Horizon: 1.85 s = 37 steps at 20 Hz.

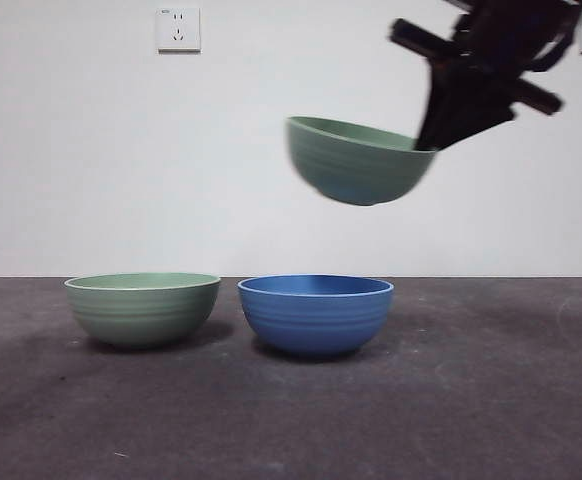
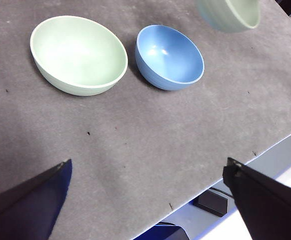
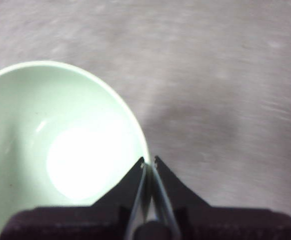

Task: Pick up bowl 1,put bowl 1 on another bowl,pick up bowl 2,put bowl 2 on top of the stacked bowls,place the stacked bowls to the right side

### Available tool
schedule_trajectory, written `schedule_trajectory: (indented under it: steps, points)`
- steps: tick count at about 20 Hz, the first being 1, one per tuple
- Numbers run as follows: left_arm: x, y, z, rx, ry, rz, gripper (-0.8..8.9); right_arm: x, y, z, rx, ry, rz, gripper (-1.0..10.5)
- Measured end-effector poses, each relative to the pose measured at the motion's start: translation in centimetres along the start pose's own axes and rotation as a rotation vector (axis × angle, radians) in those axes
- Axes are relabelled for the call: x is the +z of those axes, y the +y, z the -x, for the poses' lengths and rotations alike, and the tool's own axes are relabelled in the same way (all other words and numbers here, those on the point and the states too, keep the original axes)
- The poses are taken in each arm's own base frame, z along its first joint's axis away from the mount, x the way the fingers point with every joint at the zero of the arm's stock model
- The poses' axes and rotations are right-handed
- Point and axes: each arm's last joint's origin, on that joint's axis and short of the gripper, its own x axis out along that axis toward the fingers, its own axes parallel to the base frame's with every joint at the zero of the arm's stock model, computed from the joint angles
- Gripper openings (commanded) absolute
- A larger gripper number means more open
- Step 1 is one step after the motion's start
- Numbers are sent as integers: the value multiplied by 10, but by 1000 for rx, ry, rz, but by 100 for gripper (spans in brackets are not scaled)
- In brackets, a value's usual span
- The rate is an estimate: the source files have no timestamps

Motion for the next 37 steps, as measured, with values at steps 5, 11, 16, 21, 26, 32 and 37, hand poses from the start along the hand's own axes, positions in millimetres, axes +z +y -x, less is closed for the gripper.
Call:
schedule_trajectory:
  steps: [5, 11, 16, 21, 26, 32, 37]
  points:
    - [0, 0, 0, 0, 0, 0, 562, -22, 14, -50, -21, 150, 36, -13]
    - [0, 0, 0, 0, 1, 1, 562, -36, 14, -86, -23, 206, 46, -12]
    - [0, 1, 0, 31, 4, 2, 562, -40, 15, -93, -22, 221, 49, 151]
    - [8, 10, -11, 68, 36, 21, 562, -42, 21, -92, -5, 237, 59, 255]
    - [29, 30, -36, 71, 24, 42, 562, -24, 28, -47, 10, 157, 67, 255]
    - [53, 58, -91, 177, 30, 82, 561, -10, 38, 57, 36, 1, 80, 254]
    - [65, 74, -147, 275, 127, 105, 561, -23, 40, 134, 52, -86, 89, 254]
